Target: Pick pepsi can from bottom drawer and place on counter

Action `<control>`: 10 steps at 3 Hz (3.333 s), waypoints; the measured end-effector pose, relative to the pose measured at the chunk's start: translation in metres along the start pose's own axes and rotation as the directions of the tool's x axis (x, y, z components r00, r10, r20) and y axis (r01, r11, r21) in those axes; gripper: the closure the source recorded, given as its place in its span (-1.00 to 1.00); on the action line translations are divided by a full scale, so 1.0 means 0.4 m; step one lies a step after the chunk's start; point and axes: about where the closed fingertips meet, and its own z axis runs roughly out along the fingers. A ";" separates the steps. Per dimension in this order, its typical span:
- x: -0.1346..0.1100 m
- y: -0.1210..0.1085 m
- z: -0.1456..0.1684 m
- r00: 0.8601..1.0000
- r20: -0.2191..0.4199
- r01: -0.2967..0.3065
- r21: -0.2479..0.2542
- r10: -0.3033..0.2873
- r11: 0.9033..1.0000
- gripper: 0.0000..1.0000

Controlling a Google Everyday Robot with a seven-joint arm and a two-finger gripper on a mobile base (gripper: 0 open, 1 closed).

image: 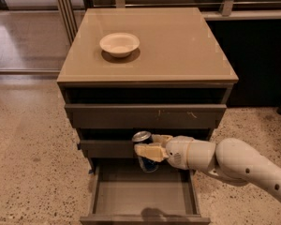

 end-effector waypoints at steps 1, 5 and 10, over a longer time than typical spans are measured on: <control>-0.133 0.038 -0.049 0.994 0.058 0.097 -0.010 -0.096 0.995 1.00; -0.516 0.197 -0.167 0.922 0.092 0.387 -0.245 -0.376 0.889 1.00; -0.689 0.096 -0.248 0.882 0.137 0.462 -0.063 -0.451 0.884 1.00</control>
Offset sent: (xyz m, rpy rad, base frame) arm 0.0224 -0.0114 0.1638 0.0173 -0.2892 0.0707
